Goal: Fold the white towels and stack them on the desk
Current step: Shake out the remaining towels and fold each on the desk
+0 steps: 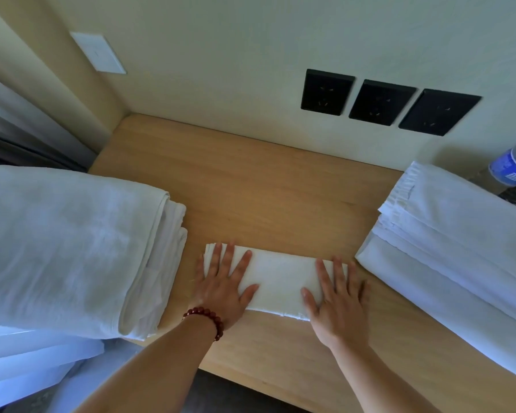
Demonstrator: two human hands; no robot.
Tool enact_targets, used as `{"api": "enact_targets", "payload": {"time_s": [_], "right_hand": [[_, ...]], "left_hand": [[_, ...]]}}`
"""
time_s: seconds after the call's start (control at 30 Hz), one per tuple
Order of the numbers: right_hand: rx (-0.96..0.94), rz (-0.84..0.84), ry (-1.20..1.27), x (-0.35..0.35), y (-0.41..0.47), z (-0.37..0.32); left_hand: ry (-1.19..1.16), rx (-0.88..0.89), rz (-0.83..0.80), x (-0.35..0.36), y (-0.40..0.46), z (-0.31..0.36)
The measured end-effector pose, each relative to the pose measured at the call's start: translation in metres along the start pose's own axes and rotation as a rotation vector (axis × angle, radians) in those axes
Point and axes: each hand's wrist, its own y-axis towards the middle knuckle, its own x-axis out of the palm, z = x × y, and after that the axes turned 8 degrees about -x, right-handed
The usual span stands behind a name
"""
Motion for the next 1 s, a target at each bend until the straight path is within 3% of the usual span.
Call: {"api": "enact_targets", "payload": {"time_s": [0.47, 0.7, 1.0], "right_hand": [[-0.047, -0.013, -0.069, -0.009, 0.003, -0.002], [-0.176, -0.001, 0.010, -0.016, 0.028, -0.067], [-0.104, -0.045, 0.047, -0.003, 0.033, -0.058]], "left_hand": [[-0.002, -0.030, 0.103, 0.014, 0.005, -0.001], [-0.002, -0.016, 0.125, 0.017, 0.005, 0.000], [-0.006, -0.003, 0.143, 0.018, 0.003, -0.002]]}}
